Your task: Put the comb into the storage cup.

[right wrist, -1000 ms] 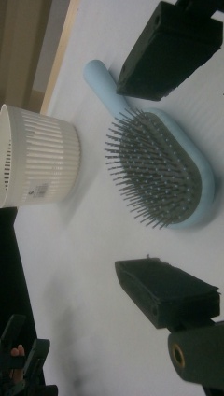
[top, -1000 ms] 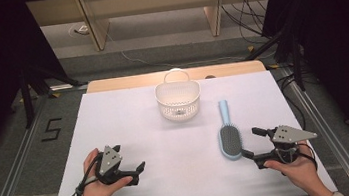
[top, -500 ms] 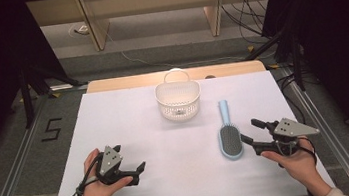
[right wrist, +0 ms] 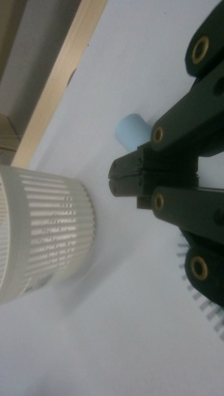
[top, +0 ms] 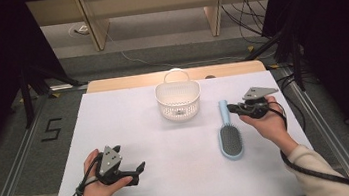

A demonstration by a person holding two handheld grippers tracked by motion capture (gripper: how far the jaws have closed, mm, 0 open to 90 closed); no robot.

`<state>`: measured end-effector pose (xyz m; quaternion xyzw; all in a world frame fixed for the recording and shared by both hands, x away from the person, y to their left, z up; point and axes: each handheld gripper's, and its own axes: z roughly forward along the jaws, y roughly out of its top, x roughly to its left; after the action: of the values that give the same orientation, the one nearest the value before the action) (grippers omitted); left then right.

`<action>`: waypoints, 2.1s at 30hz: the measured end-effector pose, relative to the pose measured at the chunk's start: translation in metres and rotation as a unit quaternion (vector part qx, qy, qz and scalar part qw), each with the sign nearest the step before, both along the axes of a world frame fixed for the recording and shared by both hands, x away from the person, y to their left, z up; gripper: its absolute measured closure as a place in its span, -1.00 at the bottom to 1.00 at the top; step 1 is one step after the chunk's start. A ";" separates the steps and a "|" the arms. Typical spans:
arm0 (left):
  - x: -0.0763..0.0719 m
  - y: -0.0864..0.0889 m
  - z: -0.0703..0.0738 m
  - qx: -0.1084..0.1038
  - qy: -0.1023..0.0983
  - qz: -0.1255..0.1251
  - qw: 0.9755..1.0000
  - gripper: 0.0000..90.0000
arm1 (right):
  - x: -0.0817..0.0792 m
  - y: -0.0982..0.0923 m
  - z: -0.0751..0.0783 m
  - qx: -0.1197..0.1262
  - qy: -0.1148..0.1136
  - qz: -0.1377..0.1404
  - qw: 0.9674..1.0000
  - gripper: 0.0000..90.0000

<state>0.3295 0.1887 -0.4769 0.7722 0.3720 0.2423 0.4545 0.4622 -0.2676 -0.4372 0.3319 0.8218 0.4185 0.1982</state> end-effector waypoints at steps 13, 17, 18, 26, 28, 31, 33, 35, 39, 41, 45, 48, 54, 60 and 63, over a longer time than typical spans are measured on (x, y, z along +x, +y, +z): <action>0.000 0.000 0.000 -0.002 0.000 0.000 1.000 -1.00 | 0.063 0.031 -0.014 -0.090 0.069 0.018 0.993 1.00; 0.000 0.000 0.000 -0.002 0.000 -0.001 1.000 -1.00 | 0.069 0.038 -0.020 -0.114 0.077 0.020 0.990 1.00; 0.001 -0.001 0.000 -0.001 0.000 -0.001 1.000 -1.00 | 0.070 0.040 -0.022 -0.123 0.078 0.020 0.989 1.00; 0.002 -0.001 0.000 -0.001 -0.001 0.000 1.000 -1.00 | 0.076 0.048 -0.030 -0.166 0.093 0.013 0.982 1.00; 0.001 -0.001 0.000 -0.001 -0.001 -0.002 1.000 -1.00 | 0.078 0.049 -0.031 -0.193 0.107 0.005 0.975 1.00; 0.001 -0.002 0.000 -0.002 -0.001 -0.002 1.000 -1.00 | 0.079 0.045 -0.030 -0.209 0.126 -0.004 0.970 1.00; 0.001 -0.001 -0.001 -0.002 -0.001 -0.001 1.000 -1.00 | 0.078 0.042 -0.029 -0.216 0.130 -0.011 0.968 1.00; 0.001 -0.001 -0.001 -0.002 -0.001 -0.001 1.000 -1.00 | 0.076 0.038 -0.027 -0.219 0.144 -0.020 0.965 1.00; 0.001 -0.001 0.000 -0.001 -0.001 0.000 1.000 -1.00 | 0.070 0.030 -0.024 -0.230 0.172 -0.033 0.957 1.00; 0.001 -0.001 0.000 0.002 -0.001 0.000 1.000 -1.00 | 0.068 0.027 -0.023 -0.232 0.177 -0.034 0.956 1.00; 0.001 -0.001 -0.001 0.001 -0.001 0.002 1.000 -1.00 | 0.059 0.019 -0.022 -0.231 0.194 -0.036 0.953 1.00; 0.002 -0.001 -0.001 0.001 -0.001 0.002 1.000 -1.00 | 0.050 0.013 -0.020 -0.240 0.206 -0.038 0.948 1.00; 0.002 -0.001 0.000 0.002 -0.002 0.004 1.000 -1.00 | 0.037 0.002 -0.018 -0.237 0.239 -0.061 0.940 1.00; 0.002 -0.001 0.000 0.002 -0.001 0.004 1.000 -1.00 | 0.027 -0.008 -0.016 -0.231 0.263 -0.076 0.934 1.00; 0.002 -0.001 0.000 0.002 -0.001 0.004 1.000 -1.00 | 0.019 -0.016 -0.015 -0.226 0.282 -0.083 0.929 1.00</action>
<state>0.3311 0.1879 -0.4773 0.7711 0.3743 0.2455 0.4527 0.4814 -0.2834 -0.4522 0.4498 0.8861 0.0927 0.0626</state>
